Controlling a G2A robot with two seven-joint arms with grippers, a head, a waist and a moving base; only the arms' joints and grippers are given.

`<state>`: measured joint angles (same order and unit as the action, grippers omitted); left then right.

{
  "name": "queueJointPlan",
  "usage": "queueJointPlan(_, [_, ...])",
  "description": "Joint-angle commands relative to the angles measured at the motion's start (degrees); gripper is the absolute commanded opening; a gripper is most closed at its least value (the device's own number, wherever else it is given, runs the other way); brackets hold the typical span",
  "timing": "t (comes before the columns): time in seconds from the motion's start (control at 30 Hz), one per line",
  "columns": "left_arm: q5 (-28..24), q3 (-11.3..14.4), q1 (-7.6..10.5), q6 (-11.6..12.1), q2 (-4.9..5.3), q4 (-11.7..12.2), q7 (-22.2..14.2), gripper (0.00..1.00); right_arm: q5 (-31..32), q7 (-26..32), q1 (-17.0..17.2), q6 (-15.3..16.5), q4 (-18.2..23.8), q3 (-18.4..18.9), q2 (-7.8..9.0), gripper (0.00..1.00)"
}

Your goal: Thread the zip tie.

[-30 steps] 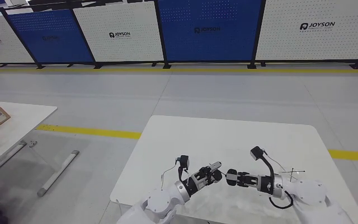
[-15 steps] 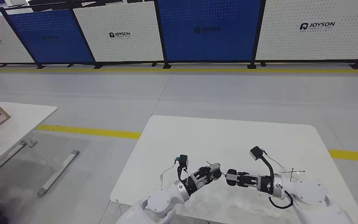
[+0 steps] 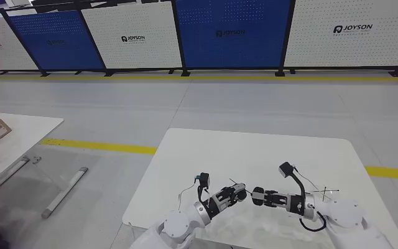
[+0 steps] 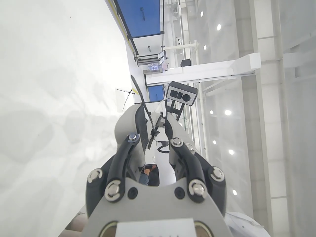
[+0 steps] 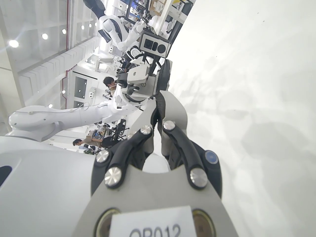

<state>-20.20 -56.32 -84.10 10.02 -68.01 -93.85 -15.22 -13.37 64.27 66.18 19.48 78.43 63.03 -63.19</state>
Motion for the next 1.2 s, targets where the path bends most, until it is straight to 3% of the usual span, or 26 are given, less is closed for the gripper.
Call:
queueJointPlan(0.0, [0.12, -0.05, -0.04, 0.11, 0.01, 0.0, -0.1, 0.14, 0.05, -0.06, -0.04, 0.0, -0.08, -0.04, -0.02, 0.0])
queueJointPlan(0.23, [0.23, -0.07, 0.0, 0.16, -0.04, 0.12, -0.03, 0.0, 1.23, -0.85, 0.01, 0.0, 0.24, -0.44, -0.07, 0.0])
queueJointPlan(0.63, [1.62, 0.25, 0.01, -0.01, -0.16, 0.25, 1.08, 0.0, 0.73, -0.36, 0.01, 0.0, 0.07, -0.18, -0.02, 0.0])
queueJointPlan(0.67, [1.63, 0.3, 0.04, -0.18, -0.18, 0.28, 1.19, 0.23, 0.79, -0.28, 0.07, 0.0, 0.2, -0.11, 0.01, 0.0])
queueJointPlan(0.7, [1.62, 0.34, 0.08, -0.27, -0.2, 0.29, 1.23, 0.33, 0.85, -0.2, 0.12, 0.0, 0.32, -0.06, 0.02, 0.0])
queueJointPlan(0.8, [1.22, 0.42, 0.26, -0.51, -0.28, 0.45, 1.26, 0.41, 1.09, -0.01, 0.32, 0.0, 0.74, 0.01, 0.07, 0.0])
queueJointPlan(1.0, [1.13, 0.51, 0.42, -0.31, -0.38, 0.67, 1.29, 0.28, 1.24, 0.13, 0.46, 0.0, 0.94, 0.12, 0.11, 0.0])
queueJointPlan(1.17, [1.22, 0.53, 0.37, -0.11, -0.42, 0.71, 1.37, 0.04, 1.16, 0.05, 0.54, 0.0, 1.01, 0.21, 0.11, 0.0])
